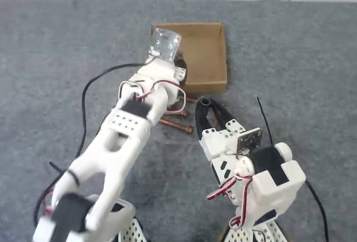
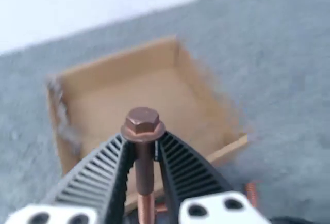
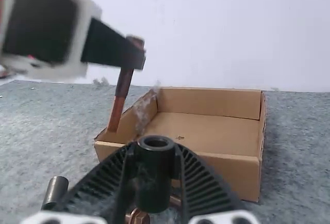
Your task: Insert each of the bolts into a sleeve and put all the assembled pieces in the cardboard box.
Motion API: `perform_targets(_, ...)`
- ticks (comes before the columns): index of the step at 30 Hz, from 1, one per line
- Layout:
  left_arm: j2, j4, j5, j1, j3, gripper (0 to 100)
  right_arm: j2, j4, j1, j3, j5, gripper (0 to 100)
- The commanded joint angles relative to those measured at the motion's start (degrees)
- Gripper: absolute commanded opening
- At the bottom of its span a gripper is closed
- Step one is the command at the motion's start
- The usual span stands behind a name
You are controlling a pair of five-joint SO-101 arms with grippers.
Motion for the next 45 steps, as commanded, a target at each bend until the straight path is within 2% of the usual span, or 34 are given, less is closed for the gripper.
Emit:
perform_targets(1,-9.58,-1.67,2.81,2.46,0.66,1,-2.51,-1.01,0.22,1.32,-0.44,0.6)
perform_targets(10,-16.7,-1.67,6.95,7.65,3.82,1,-2.51,-1.01,0.22,1.32,-0.44,0.6)
perform_targets(22,-17.14,-1.49,15.74,8.62,5.49,1,-2.51,1.54,-0.04,1.41,-0.44,0.6)
perform_targets(30,-17.14,-1.76,15.74,12.31,7.25,1,-2.51,1.8,-0.13,1.41,-0.44,0.6)
perform_targets(41,-17.05,-1.85,15.74,12.66,7.25,1,-2.51,2.07,-0.13,1.41,-0.44,0.6)
perform_targets(45,-16.53,-7.47,15.74,12.48,9.27,1,-2.59,2.07,-0.13,1.41,-0.44,0.6)
